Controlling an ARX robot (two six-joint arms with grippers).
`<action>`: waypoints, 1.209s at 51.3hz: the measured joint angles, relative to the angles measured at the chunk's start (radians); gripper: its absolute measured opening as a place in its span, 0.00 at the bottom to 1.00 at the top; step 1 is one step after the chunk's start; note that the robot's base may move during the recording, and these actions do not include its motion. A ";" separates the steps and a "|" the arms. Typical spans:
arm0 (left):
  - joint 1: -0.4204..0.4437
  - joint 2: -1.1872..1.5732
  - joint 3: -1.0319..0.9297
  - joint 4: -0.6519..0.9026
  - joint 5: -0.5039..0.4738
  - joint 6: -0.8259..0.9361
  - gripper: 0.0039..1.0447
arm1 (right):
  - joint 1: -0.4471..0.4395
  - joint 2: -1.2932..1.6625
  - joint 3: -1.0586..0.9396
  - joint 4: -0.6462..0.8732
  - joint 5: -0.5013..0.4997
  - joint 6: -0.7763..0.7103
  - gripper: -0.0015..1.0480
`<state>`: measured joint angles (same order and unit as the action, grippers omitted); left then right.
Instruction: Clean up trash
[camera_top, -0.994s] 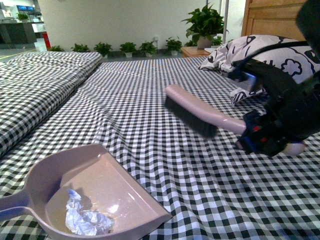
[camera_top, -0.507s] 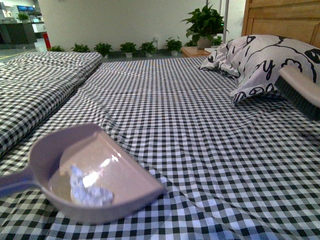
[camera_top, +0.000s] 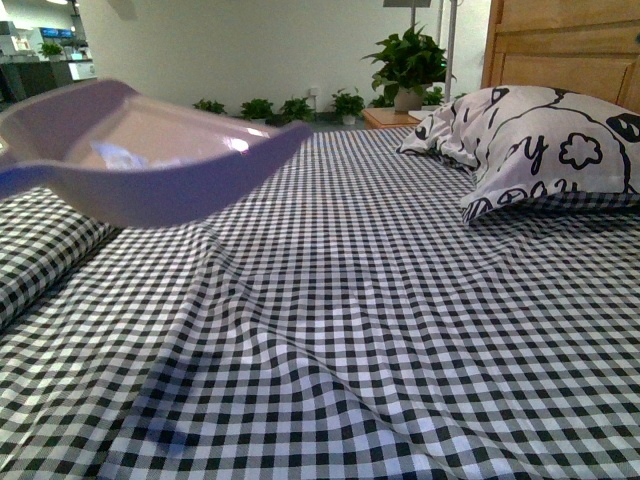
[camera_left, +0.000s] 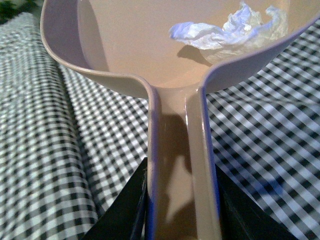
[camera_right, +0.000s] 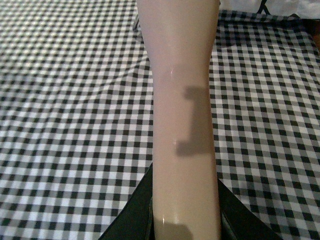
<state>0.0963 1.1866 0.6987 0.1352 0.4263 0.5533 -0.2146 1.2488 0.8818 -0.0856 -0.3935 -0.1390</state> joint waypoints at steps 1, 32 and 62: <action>-0.003 -0.013 0.000 0.002 -0.017 -0.015 0.27 | -0.009 -0.018 -0.003 -0.006 -0.020 0.008 0.18; -0.035 -0.385 -0.137 -0.023 -0.180 -0.130 0.27 | -0.045 -0.405 -0.083 -0.039 -0.157 0.304 0.18; -0.143 -0.752 -0.211 -0.199 -0.365 -0.283 0.27 | 0.198 -0.673 -0.154 -0.119 0.240 0.476 0.18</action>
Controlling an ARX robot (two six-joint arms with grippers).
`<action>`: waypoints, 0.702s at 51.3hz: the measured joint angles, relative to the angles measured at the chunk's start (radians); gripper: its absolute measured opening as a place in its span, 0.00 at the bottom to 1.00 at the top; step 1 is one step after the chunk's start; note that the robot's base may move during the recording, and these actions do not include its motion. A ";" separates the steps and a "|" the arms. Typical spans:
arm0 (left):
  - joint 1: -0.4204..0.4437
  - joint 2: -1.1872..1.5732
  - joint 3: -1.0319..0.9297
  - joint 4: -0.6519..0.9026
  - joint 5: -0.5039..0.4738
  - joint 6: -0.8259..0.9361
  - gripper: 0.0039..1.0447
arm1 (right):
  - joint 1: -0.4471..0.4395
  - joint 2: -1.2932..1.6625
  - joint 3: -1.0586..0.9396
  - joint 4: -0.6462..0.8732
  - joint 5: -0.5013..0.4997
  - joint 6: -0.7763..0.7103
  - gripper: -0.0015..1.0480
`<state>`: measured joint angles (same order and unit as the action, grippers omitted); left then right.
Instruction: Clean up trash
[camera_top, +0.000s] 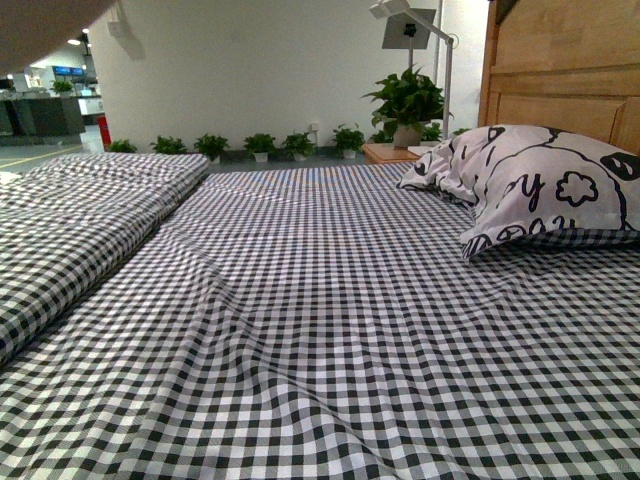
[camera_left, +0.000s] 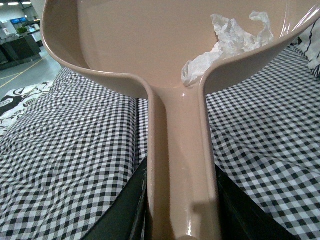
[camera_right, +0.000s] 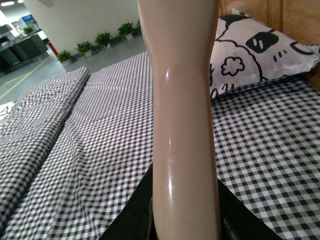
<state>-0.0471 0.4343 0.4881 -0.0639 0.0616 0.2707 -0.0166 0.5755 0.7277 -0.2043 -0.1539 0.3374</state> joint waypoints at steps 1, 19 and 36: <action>-0.004 -0.008 -0.001 -0.003 -0.006 -0.005 0.27 | 0.000 -0.004 -0.002 -0.003 0.001 0.000 0.18; -0.132 -0.128 -0.058 -0.009 -0.124 -0.121 0.27 | 0.021 -0.106 -0.052 -0.043 0.034 -0.023 0.18; -0.132 -0.143 -0.086 0.006 -0.118 -0.177 0.27 | 0.023 -0.129 -0.071 -0.033 0.063 -0.032 0.18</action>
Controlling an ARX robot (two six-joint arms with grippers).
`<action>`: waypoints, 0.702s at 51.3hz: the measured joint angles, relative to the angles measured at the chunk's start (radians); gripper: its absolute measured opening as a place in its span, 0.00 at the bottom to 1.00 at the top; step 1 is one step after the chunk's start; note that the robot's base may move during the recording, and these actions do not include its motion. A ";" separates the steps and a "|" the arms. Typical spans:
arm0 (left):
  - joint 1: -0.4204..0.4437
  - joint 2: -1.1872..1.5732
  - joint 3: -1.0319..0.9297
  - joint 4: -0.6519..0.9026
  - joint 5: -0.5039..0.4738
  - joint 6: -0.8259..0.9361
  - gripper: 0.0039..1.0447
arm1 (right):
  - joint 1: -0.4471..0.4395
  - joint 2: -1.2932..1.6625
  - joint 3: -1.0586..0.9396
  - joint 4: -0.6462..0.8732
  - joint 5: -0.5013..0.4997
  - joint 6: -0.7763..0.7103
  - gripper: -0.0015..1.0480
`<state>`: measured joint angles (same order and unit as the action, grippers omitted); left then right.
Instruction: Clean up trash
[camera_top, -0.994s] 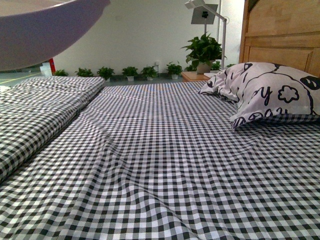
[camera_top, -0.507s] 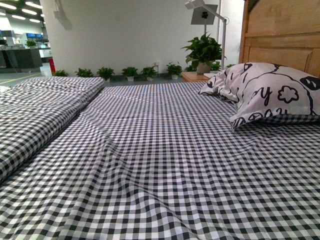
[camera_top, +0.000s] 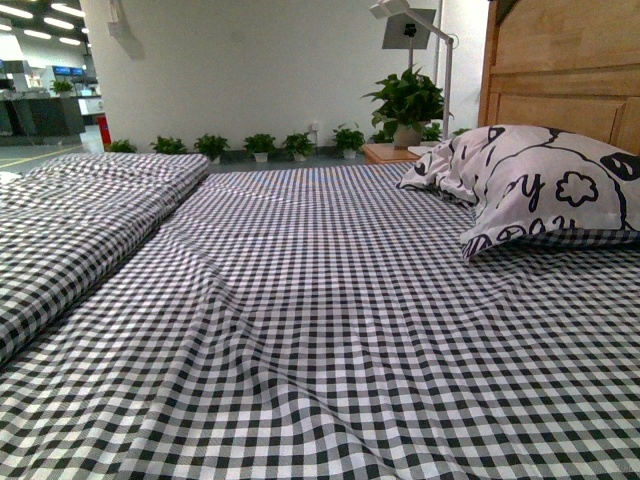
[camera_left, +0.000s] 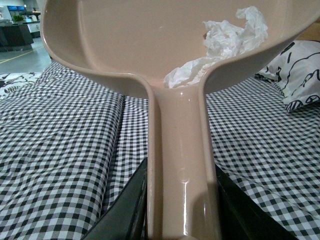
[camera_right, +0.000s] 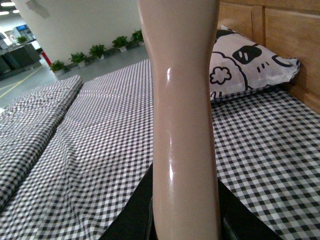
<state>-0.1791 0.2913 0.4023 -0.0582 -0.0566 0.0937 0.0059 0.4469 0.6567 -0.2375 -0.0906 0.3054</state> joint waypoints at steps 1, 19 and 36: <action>0.000 -0.001 0.000 0.000 0.000 -0.002 0.27 | 0.000 0.000 0.000 0.000 0.001 0.000 0.18; 0.000 -0.001 0.000 0.000 0.000 -0.006 0.27 | 0.000 -0.001 0.000 0.000 0.001 -0.005 0.18; 0.000 -0.002 0.000 0.000 -0.001 -0.006 0.27 | 0.000 -0.001 0.000 0.000 0.001 -0.005 0.18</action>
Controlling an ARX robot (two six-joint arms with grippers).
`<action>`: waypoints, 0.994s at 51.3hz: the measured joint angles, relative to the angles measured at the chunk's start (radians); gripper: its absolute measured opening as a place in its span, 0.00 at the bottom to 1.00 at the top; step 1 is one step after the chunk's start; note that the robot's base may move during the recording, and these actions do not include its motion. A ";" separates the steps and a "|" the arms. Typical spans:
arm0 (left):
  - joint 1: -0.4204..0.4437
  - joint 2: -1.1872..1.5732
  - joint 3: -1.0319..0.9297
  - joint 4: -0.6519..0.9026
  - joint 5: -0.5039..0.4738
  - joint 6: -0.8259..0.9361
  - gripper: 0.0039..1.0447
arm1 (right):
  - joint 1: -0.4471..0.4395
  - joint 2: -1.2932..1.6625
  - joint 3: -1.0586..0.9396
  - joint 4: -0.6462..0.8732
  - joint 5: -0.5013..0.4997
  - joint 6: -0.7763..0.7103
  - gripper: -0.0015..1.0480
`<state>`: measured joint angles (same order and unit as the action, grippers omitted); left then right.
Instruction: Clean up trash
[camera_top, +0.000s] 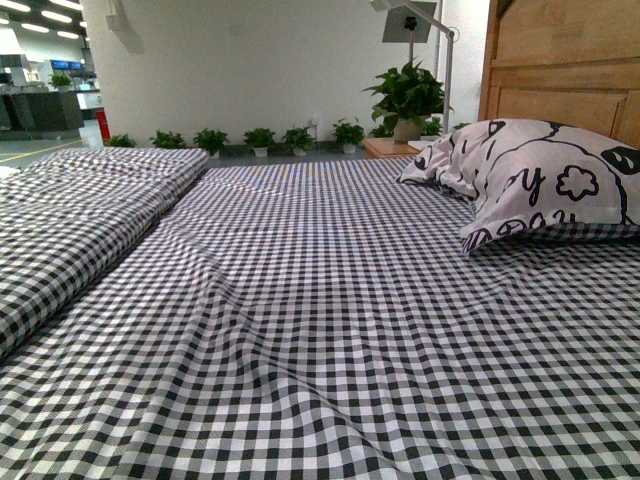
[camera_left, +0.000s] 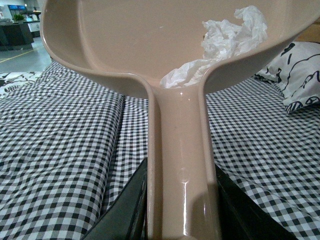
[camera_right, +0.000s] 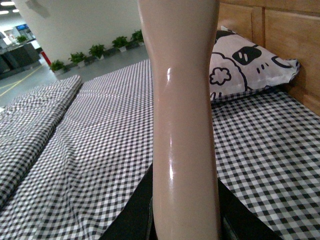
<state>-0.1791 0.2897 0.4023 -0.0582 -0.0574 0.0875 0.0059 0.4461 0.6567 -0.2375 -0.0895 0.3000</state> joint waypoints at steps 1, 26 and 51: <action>0.000 0.000 0.000 0.000 0.000 0.000 0.27 | 0.000 0.000 0.000 0.000 0.000 0.000 0.18; 0.000 0.000 0.000 0.000 0.000 0.000 0.27 | 0.000 0.000 0.000 0.000 0.000 0.000 0.18; 0.000 0.000 0.000 0.000 0.000 0.000 0.27 | 0.000 0.000 0.000 0.000 0.000 0.000 0.18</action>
<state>-0.1791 0.2897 0.4023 -0.0582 -0.0574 0.0875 0.0059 0.4461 0.6567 -0.2375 -0.0895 0.2996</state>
